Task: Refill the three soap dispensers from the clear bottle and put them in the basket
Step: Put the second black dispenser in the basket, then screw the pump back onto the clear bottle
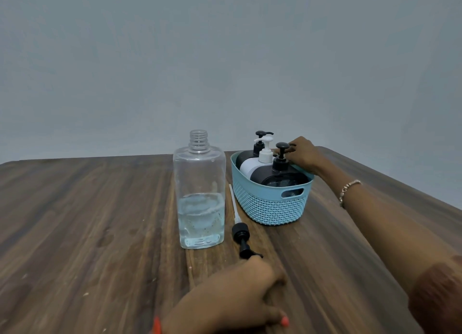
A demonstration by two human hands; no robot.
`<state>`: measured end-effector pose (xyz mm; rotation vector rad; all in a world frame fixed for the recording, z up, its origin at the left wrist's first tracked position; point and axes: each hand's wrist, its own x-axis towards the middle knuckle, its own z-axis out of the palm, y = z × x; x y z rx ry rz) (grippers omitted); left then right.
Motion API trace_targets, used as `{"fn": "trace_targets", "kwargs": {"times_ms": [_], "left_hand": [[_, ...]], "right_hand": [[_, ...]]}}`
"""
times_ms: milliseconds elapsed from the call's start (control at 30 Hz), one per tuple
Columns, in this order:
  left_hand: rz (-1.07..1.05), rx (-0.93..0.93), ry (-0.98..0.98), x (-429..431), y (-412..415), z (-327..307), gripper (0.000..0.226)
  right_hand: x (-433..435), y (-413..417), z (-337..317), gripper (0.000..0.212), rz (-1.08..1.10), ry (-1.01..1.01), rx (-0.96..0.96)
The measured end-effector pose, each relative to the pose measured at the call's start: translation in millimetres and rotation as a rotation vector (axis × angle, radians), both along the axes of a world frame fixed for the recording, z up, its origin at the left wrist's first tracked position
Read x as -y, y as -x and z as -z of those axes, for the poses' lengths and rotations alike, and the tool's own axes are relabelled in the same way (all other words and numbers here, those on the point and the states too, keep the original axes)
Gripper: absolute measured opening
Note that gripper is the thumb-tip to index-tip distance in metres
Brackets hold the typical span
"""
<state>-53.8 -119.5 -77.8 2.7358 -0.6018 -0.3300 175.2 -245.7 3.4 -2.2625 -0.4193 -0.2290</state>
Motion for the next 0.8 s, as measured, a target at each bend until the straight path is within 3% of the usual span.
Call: {"fn": "trace_targets", "kwargs": {"times_ms": [133, 200, 300, 367, 433, 567, 633, 700, 800], "left_hand": [[0.002, 0.038, 0.01, -4, -2, 4, 0.057], [0.0, 0.048, 0.028, -6, -3, 6, 0.056], [0.013, 0.076, 0.043, -7, -1, 9, 0.052], [0.021, 0.101, 0.044, -9, 2, 11, 0.051], [0.007, 0.124, 0.062, -13, 6, 12, 0.051], [-0.035, 0.14, 0.07, -25, 22, 9, 0.048], [-0.051, 0.137, 0.076, -31, 31, 7, 0.048], [-0.073, 0.13, 0.06, -39, 39, 5, 0.049], [-0.099, 0.144, 0.051, -50, 47, 4, 0.048]], "right_hand": [[9, 12, -5, 0.035, 0.129, -0.394, 0.291], [14, 29, -16, 0.034, 0.169, -0.479, 0.565], [12, 74, -27, 0.032, -0.056, -0.269, 0.938], [4, 104, -19, 0.033, -0.264, -0.05, 1.016], [-5, 123, 2, 0.038, -0.435, 0.237, 1.005], [-21, 142, 52, 0.048, -0.637, 0.699, 0.765], [-29, 141, 70, 0.042, -0.689, 0.875, 0.813], [-36, 141, 79, 0.03, -0.677, 1.011, 0.85], [-41, 135, 85, 0.026, -0.641, 1.04, 0.85]]}}
